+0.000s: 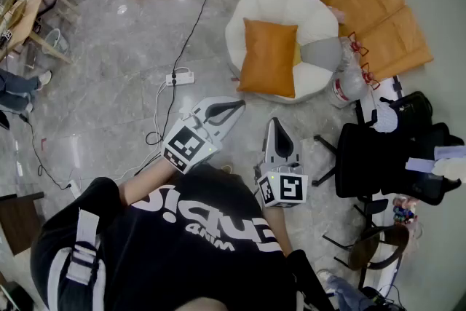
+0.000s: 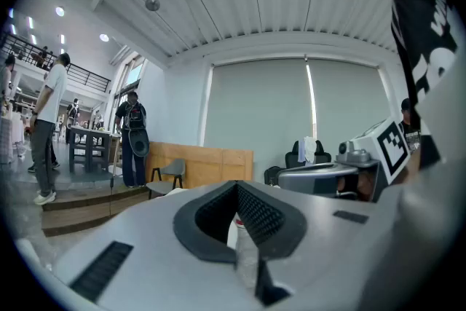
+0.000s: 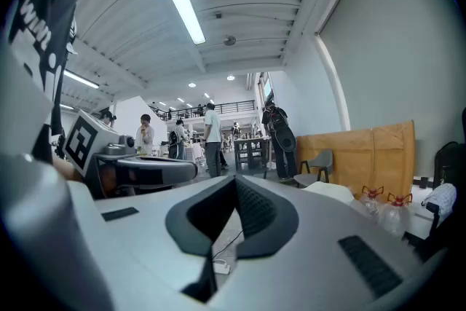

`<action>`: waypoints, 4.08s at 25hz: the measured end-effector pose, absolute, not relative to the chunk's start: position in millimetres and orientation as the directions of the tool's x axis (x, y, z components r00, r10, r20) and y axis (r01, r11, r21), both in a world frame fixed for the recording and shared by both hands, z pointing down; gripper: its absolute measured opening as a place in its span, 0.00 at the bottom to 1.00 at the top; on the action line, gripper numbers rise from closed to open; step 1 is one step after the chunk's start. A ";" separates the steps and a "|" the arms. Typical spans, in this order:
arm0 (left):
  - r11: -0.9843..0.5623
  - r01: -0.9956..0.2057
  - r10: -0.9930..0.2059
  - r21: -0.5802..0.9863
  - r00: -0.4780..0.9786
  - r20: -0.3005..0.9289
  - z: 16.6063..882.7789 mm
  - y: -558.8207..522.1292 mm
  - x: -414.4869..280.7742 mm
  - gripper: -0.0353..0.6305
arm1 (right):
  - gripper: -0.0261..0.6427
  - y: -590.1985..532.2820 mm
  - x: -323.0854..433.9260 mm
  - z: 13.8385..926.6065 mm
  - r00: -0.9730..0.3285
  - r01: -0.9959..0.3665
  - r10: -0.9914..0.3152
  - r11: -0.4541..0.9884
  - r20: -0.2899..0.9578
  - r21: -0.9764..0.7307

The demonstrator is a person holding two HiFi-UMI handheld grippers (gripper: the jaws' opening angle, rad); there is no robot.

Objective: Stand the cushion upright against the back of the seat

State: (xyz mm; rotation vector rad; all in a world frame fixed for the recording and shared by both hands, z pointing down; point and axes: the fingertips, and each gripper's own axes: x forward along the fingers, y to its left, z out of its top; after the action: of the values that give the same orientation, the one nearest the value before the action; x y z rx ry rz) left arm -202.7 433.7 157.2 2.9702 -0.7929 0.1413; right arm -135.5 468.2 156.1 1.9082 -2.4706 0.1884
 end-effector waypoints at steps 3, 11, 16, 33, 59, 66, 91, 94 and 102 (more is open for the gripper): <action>-0.867 -0.497 -0.492 0.039 0.865 0.102 155.6 434.5 -202.6 0.06 | 0.07 468.3 -136.0 155.8 -0.255 -0.965 -0.963 0.248 0.086 -0.086; -0.869 -0.493 -0.486 0.038 0.867 0.108 156.5 435.6 -204.5 0.06 | 0.07 469.2 -138.7 154.6 -0.255 -0.965 -0.964 0.248 0.079 -0.087; -0.878 -0.477 -0.469 0.040 0.875 0.118 156.8 433.6 -210.7 0.06 | 0.07 470.1 -148.2 142.4 -0.276 -0.958 -0.961 0.273 0.025 -0.083; -0.913 -0.401 -0.391 0.070 0.912 0.125 170.5 432.0 -237.6 0.06 | 0.07 483.1 -140.8 153.4 -0.144 -0.986 -0.989 0.141 0.032 -0.087; -0.916 -0.394 -0.379 0.076 0.911 0.160 174.5 322.4 -121.9 0.06 | 0.07 372.5 -42.3 156.4 -0.237 -0.971 -0.970 0.235 0.059 -0.048; -0.893 -0.441 -0.424 0.086 0.891 0.162 161.4 289.8 -80.1 0.06 | 0.07 344.6 2.7 154.5 -0.267 -0.963 -0.962 0.266 0.058 -0.029; -0.858 -0.504 -0.489 0.101 0.861 0.140 173.3 144.0 -10.3 0.06 | 0.07 208.0 81.4 175.7 -0.269 -0.961 -0.961 0.263 0.071 -0.083; -0.858 -0.502 -0.484 0.107 0.861 0.156 179.4 117.7 -6.5 0.06 | 0.07 177.8 80.8 177.8 -0.279 -0.958 -0.958 0.273 0.068 -0.089; -0.860 -0.487 -0.465 0.152 0.871 0.161 191.9 41.5 1.8 0.06 | 0.07 83.8 84.0 185.7 -0.311 -0.949 -0.946 0.303 0.093 -0.089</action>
State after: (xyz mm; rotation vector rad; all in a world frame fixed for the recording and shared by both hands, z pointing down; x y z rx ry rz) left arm 1.8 41.5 191.9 2.8547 -0.7336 0.1766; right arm 84.0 83.8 185.7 1.8311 -2.5173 0.1981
